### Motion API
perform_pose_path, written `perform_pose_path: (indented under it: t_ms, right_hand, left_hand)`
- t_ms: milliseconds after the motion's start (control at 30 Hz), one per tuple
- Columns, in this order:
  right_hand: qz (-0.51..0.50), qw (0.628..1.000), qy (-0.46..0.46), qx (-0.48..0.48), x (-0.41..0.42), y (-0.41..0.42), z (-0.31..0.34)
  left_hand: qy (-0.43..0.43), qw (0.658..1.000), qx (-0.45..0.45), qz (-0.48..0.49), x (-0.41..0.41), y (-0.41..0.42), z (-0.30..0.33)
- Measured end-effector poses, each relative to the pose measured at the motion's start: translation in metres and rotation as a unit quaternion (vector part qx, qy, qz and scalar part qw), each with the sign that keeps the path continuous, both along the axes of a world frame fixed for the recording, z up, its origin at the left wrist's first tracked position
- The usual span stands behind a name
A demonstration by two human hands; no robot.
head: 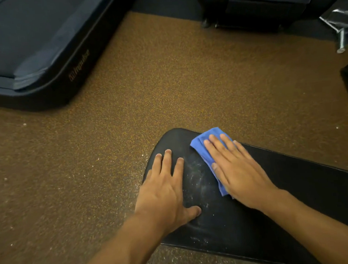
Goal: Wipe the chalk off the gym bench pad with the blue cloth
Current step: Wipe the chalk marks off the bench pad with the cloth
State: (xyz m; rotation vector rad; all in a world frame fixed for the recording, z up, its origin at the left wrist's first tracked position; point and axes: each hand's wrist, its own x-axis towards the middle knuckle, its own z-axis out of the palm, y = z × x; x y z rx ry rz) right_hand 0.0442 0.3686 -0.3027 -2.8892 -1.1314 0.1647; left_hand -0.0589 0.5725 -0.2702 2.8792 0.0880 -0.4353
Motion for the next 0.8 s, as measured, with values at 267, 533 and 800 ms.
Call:
perform_pose_path:
  t_ms: [267,533,800]
  right_hand:
    - [-0.037,0.999,0.019,0.015,0.022,0.045,-0.002]
    - [-0.043,0.999,0.033,-0.003,0.027,0.020,0.004]
    - [0.114,0.993,0.003,-0.025,0.012,0.029,0.003]
  left_hand:
    - [-0.002,1.000,0.004,-0.005,0.000,0.000,-0.002]
    - [-0.017,1.000,0.002,0.013,-0.012,-0.001,0.006]
    - [0.005,0.999,-0.001,0.046,-0.015,-0.002,0.006]
